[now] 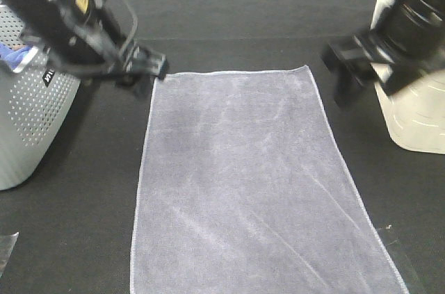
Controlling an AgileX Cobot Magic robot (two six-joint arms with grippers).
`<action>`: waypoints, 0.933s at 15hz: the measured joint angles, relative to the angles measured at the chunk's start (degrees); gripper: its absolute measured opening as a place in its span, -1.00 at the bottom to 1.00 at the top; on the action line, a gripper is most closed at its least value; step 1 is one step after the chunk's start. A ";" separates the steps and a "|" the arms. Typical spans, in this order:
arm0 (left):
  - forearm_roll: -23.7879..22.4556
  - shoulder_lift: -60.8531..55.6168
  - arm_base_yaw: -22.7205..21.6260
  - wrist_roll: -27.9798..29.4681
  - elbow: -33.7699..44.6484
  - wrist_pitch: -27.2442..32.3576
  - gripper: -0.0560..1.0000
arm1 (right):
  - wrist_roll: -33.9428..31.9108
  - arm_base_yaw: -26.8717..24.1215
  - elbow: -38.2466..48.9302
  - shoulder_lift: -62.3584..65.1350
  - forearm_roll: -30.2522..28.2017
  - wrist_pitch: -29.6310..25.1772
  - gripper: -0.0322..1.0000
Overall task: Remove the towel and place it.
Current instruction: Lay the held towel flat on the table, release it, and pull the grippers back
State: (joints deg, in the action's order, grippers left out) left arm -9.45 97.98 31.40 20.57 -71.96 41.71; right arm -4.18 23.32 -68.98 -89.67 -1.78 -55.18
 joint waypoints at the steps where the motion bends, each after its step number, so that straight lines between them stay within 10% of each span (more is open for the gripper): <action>1: 0.06 2.75 -1.55 -1.20 -2.75 -0.06 0.32 | 0.00 0.00 -3.84 -3.04 -1.09 -0.06 0.31; 14: 2.06 40.74 -9.74 -4.07 -49.10 3.55 0.32 | 0.00 -1.09 -38.96 -33.98 -5.44 -4.47 0.31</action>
State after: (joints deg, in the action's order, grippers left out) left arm -7.39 138.71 21.66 16.50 -121.07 45.26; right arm -4.18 22.23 -107.95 -123.64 -7.22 -59.64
